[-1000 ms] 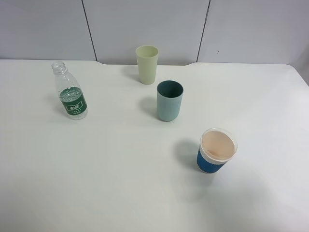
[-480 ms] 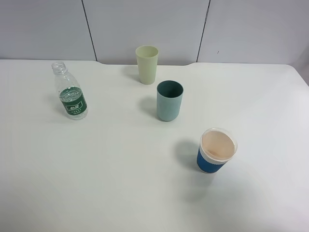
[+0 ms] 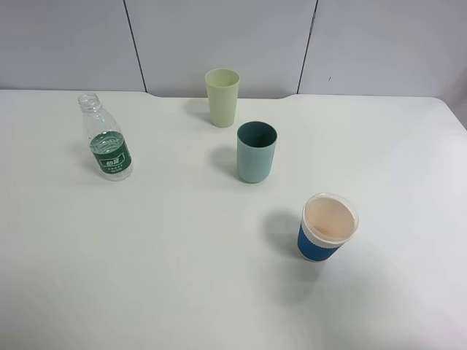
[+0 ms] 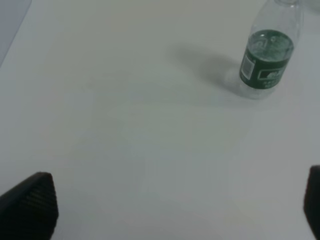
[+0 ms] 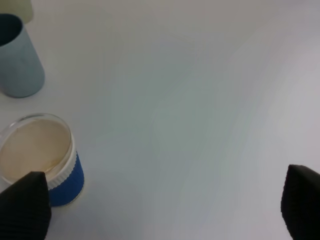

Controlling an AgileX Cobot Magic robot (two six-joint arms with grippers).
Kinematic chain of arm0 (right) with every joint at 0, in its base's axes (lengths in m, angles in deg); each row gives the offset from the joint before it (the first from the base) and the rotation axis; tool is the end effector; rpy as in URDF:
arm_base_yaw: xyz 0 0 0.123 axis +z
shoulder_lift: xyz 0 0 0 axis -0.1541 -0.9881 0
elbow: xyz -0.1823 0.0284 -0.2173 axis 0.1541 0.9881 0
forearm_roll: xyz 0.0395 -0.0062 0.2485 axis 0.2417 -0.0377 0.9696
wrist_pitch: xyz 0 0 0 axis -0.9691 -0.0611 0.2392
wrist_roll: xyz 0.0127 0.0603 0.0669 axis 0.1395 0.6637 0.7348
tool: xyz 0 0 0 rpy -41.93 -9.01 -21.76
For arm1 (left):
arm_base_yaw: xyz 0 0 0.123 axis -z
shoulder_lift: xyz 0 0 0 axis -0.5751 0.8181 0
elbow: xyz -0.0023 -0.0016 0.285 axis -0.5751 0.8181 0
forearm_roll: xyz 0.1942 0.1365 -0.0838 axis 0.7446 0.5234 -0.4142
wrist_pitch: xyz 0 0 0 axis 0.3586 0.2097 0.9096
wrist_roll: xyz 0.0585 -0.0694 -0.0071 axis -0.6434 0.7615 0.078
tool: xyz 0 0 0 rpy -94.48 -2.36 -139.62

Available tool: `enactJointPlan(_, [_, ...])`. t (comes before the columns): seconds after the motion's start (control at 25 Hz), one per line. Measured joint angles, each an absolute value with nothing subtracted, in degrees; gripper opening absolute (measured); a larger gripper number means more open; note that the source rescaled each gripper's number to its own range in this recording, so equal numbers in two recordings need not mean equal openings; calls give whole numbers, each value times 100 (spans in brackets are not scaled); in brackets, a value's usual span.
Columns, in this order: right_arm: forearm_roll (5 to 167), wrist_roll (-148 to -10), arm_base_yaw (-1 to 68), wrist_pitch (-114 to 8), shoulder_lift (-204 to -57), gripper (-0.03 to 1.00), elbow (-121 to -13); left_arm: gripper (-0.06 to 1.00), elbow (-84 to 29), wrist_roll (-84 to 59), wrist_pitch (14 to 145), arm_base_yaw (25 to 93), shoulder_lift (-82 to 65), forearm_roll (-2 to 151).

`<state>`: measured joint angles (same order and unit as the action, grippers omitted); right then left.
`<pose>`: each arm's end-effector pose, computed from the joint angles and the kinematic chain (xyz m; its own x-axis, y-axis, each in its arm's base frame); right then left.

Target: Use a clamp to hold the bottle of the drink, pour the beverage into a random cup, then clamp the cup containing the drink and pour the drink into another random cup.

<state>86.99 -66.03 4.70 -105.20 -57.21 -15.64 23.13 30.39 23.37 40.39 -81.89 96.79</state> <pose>-0.0065 0.0130 0.2791 -0.4421 -0.0654 -0.8946 -0.0956 0.9951 -0.0255 -0.0053 0.0126 0.2809 -0.4266 -0.0335 -0.9038 -0.0590 0.9982 -0.0092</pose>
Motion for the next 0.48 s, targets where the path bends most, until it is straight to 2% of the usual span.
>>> enactJointPlan(0.48, [8608, -6445, 470, -10509, -5721, 100, -1547, 100, 2313, 3039, 2337, 4039, -8189, 9679])
